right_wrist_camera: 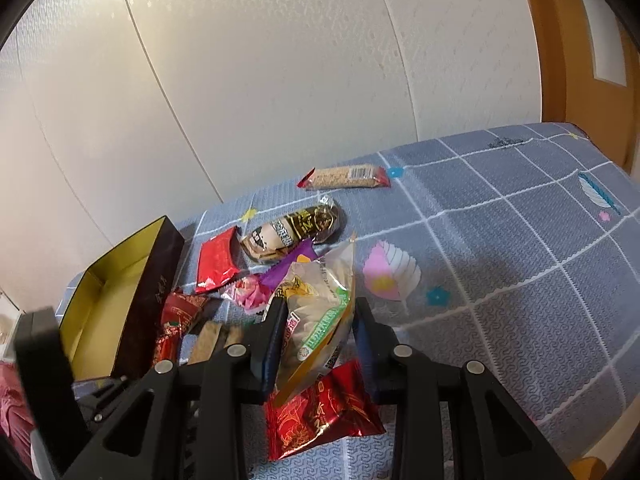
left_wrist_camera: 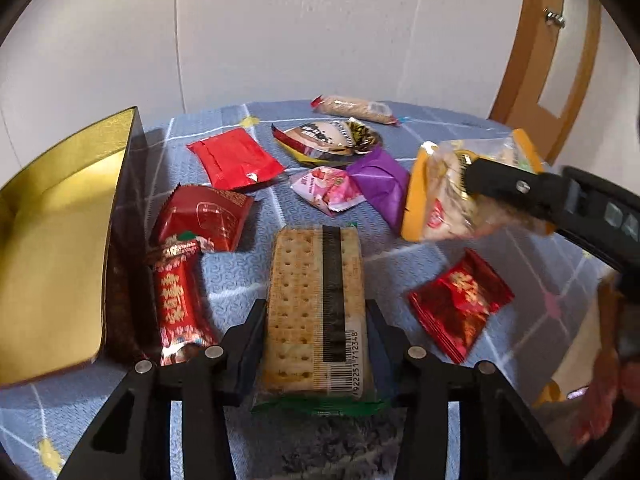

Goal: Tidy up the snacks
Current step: 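Carry both packs into the gold tray and open both grippers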

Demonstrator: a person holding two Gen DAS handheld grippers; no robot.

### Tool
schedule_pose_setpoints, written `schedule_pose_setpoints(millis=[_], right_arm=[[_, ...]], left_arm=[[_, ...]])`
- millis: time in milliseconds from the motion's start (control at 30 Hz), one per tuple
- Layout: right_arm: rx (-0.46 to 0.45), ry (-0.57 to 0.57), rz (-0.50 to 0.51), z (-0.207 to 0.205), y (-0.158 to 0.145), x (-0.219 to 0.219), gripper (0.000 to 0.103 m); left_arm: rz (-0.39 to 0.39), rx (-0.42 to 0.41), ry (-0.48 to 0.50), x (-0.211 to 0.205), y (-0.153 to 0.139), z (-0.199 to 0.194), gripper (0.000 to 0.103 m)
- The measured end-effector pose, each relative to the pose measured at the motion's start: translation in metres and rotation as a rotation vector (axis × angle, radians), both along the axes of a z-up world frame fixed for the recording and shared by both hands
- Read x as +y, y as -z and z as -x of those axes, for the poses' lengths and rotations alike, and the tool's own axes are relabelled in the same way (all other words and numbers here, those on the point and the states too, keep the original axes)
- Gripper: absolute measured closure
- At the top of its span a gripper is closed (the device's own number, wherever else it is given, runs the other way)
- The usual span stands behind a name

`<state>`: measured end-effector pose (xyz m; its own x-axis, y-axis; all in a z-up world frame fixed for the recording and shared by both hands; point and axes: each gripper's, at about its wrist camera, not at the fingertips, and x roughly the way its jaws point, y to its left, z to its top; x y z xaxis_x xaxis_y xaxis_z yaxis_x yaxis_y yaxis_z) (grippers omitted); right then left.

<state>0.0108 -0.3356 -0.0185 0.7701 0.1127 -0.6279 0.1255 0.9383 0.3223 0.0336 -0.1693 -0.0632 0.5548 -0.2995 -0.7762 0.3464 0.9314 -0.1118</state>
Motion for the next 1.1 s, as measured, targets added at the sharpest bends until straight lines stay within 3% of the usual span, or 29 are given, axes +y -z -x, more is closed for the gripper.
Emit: schedule_pose_setpoints(millis=[300, 533, 700, 933, 1033, 1100], right_arm=[[-0.010, -0.002, -0.020, 0.000, -0.001, 0.002, 0.070], [-0.030, -0.022, -0.037, -0.001, -0.007, 0.012, 0.070], [-0.048, -0.066, -0.053, -0.004, -0.012, 0.028, 0.070], [-0.083, -0.148, -0.057, -0.010, -0.021, 0.063, 0.069], [-0.108, -0.191, -0.064, -0.012, -0.027, 0.081, 0.070], [-0.119, -0.225, -0.064, -0.014, -0.030, 0.096, 0.069]], left_arm=[[0.123, -0.059, 0.032, 0.029, -0.020, 0.025, 0.056], [0.127, -0.157, -0.009, 0.072, -0.055, 0.029, 0.056], [0.107, -0.162, -0.131, 0.127, -0.065, 0.011, 0.056], [0.066, -0.069, -0.322, 0.209, -0.050, -0.016, 0.056], [0.142, -0.021, -0.408, 0.246, -0.048, -0.022, 0.056], [0.122, -0.019, -0.440, 0.260, -0.046, -0.025, 0.056]])
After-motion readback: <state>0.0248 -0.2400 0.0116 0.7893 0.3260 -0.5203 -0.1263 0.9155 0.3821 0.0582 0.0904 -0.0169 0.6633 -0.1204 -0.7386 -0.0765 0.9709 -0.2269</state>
